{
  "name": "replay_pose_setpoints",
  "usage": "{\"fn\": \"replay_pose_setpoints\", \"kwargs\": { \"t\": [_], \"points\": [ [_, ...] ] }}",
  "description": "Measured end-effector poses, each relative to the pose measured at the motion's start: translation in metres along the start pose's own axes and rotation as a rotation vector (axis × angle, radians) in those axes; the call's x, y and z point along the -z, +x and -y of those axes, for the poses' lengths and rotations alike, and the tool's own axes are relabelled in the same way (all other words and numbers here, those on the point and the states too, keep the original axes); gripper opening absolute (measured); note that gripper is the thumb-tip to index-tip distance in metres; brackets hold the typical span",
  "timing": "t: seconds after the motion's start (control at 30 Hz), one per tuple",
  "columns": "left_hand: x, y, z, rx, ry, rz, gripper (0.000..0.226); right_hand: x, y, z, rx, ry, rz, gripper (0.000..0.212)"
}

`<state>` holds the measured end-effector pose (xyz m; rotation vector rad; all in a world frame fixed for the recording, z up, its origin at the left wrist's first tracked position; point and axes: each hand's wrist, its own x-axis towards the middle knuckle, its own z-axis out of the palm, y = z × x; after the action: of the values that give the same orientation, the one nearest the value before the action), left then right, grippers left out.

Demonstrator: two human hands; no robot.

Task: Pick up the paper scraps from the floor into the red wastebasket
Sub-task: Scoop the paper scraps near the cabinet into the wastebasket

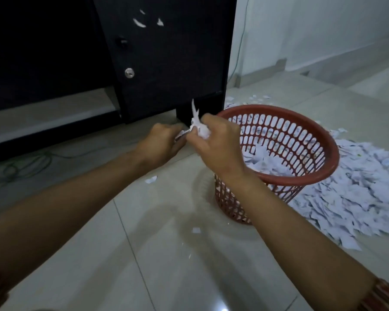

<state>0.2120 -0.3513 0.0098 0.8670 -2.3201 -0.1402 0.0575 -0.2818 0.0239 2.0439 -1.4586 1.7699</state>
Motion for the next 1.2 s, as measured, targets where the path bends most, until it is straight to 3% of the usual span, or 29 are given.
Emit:
{"fn": "replay_pose_setpoints", "kwargs": {
  "t": [0.13, 0.23, 0.3, 0.37, 0.47, 0.53, 0.6, 0.7, 0.8, 0.93, 1.03, 1.13, 1.2],
  "points": [
    [-0.007, 0.039, -0.024, -0.134, 0.019, 0.069, 0.031, 0.037, 0.019, -0.029, -0.173, -0.153, -0.021, 0.024],
    [-0.026, 0.064, -0.041, -0.14, -0.017, 0.086, 0.021, 0.063, 0.023, -0.052, -0.387, -0.227, 0.149, 0.018],
    [-0.047, 0.081, -0.047, -0.087, -0.077, 0.138, 0.027, 0.079, 0.023, -0.071, -0.491, -0.299, 0.258, 0.019],
    [-0.066, 0.092, -0.049, -0.055, -0.111, 0.149, 0.033, 0.09, 0.023, -0.086, -0.572, -0.411, 0.414, 0.029],
    [-0.089, 0.104, -0.052, 0.01, -0.139, 0.106, 0.036, 0.101, 0.02, -0.105, -0.776, -0.56, 0.805, 0.064],
    [-0.099, 0.11, -0.059, 0.06, -0.171, 0.092, 0.038, 0.104, 0.016, -0.116, -0.839, -0.607, 0.906, 0.068],
    [-0.108, 0.114, -0.065, 0.087, -0.176, 0.103, 0.035, 0.106, 0.014, -0.119, -0.849, -0.593, 0.856, 0.064],
    [-0.116, 0.118, -0.068, 0.125, -0.089, 0.191, 0.022, 0.105, 0.015, -0.117, -0.795, -0.556, 0.837, 0.036],
    [-0.121, 0.122, -0.064, 0.178, -0.09, 0.351, 0.035, 0.103, 0.015, -0.122, -0.775, -0.527, 0.833, 0.018],
    [-0.114, 0.124, -0.061, 0.206, 0.06, 0.418, 0.049, 0.101, 0.016, -0.123, -0.813, -0.553, 0.796, 0.035],
    [-0.104, 0.124, -0.059, 0.178, 0.033, 0.366, 0.039, 0.099, 0.017, -0.121, -0.881, -0.514, 0.829, 0.053],
    [-0.097, 0.126, -0.057, 0.134, -0.079, 0.269, 0.014, 0.098, 0.016, -0.119, -0.813, -0.62, 0.89, 0.05],
    [-0.094, 0.126, -0.058, 0.15, -0.108, 0.26, 0.012, 0.099, 0.018, -0.118, -0.739, -0.679, 0.859, 0.04]
  ]
}}
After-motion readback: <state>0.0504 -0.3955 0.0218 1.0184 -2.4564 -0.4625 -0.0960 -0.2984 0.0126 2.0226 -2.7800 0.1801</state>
